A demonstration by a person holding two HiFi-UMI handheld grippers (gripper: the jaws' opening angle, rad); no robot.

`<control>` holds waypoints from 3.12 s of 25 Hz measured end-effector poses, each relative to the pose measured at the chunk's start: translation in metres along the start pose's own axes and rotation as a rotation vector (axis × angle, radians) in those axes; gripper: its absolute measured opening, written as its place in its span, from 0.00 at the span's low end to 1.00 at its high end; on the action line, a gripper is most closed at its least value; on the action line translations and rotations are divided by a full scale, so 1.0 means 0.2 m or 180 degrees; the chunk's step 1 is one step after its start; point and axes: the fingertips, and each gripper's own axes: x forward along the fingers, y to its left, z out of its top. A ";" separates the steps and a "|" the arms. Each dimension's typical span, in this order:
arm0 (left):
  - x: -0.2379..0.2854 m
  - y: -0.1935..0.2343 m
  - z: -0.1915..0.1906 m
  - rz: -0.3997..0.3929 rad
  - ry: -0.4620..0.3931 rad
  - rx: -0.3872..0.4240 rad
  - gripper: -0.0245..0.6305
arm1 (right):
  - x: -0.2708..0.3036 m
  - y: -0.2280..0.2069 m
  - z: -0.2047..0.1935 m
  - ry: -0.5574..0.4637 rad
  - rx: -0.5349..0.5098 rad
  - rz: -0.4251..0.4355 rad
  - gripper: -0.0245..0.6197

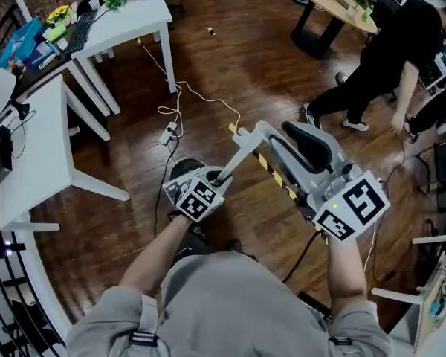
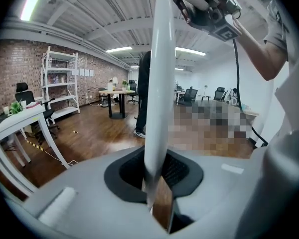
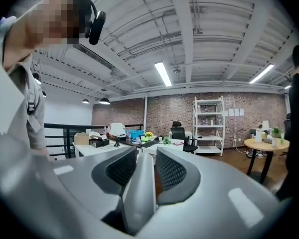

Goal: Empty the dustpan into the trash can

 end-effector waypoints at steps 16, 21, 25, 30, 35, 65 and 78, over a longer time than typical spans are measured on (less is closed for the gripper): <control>0.08 0.34 0.09 -0.0282 0.0033 -0.0231 0.12 | 0.33 -0.25 -0.04 0.0123 -0.0123 -0.0007 0.24; 0.12 0.42 0.13 -0.0344 0.0102 -0.0277 0.12 | 0.43 -0.36 -0.02 0.0061 -0.0136 0.0050 0.24; 0.14 0.50 0.16 -0.0433 0.0191 -0.0333 0.12 | 0.54 -0.45 0.00 0.0000 -0.0065 0.0001 0.24; 0.19 0.56 0.18 -0.0485 0.0271 -0.0435 0.12 | 0.66 -0.59 -0.01 -0.0060 0.0069 -0.0050 0.24; 0.25 0.65 0.21 -0.0410 0.0278 -0.0529 0.12 | 0.76 -0.74 -0.04 -0.0066 0.0186 -0.0084 0.24; 0.50 1.01 0.29 -0.0237 0.0178 -0.1010 0.10 | 1.16 -1.29 -0.20 0.0097 0.0522 -0.0425 0.24; 0.44 0.94 0.26 -0.0328 0.0219 -0.0963 0.10 | 1.13 -1.26 -0.21 0.0129 0.0544 -0.0508 0.23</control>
